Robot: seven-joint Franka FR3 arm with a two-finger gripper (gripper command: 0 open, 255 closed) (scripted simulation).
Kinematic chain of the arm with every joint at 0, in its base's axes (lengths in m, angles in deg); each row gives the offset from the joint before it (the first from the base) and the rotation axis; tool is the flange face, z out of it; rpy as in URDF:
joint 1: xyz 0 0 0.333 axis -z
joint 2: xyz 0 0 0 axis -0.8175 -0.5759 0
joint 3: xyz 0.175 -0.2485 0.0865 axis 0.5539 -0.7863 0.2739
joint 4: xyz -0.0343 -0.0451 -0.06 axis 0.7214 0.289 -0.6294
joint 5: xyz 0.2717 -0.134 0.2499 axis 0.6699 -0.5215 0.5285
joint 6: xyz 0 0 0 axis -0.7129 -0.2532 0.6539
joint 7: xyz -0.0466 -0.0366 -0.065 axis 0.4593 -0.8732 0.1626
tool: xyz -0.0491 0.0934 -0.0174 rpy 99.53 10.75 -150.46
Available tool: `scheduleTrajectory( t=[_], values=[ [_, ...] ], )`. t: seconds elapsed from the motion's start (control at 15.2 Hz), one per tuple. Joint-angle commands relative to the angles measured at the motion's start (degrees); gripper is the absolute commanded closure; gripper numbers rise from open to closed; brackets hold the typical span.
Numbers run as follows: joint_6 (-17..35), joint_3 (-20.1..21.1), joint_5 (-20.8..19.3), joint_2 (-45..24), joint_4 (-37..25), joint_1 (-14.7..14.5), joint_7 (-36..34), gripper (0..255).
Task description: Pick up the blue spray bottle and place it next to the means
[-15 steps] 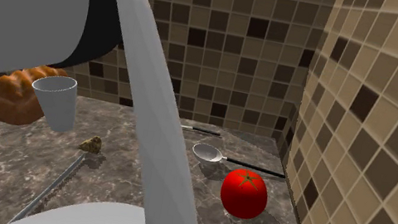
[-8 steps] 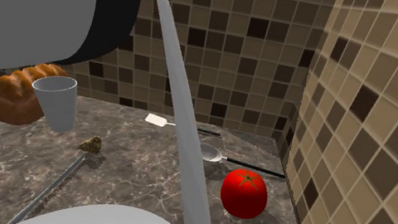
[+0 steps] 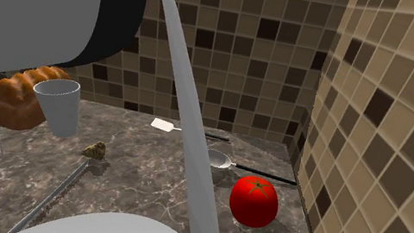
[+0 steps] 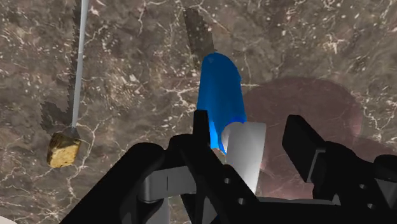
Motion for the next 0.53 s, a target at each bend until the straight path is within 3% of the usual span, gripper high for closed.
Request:
scheduleTrajectory(
  t=[0.0, 0.26, 0.46],
  values=[
    [0.0, 0.0, 0.0, 0.0, 0.0, 0.0, 0.0, 0],
    [0.0, 0.0, 0.0, 0.0, 0.0, 0.0, 0.0, 0],
    [-6.5, 0.1, -0.6, -1.7, -8.2, -1.1, -0.1, 0]
  ],
)
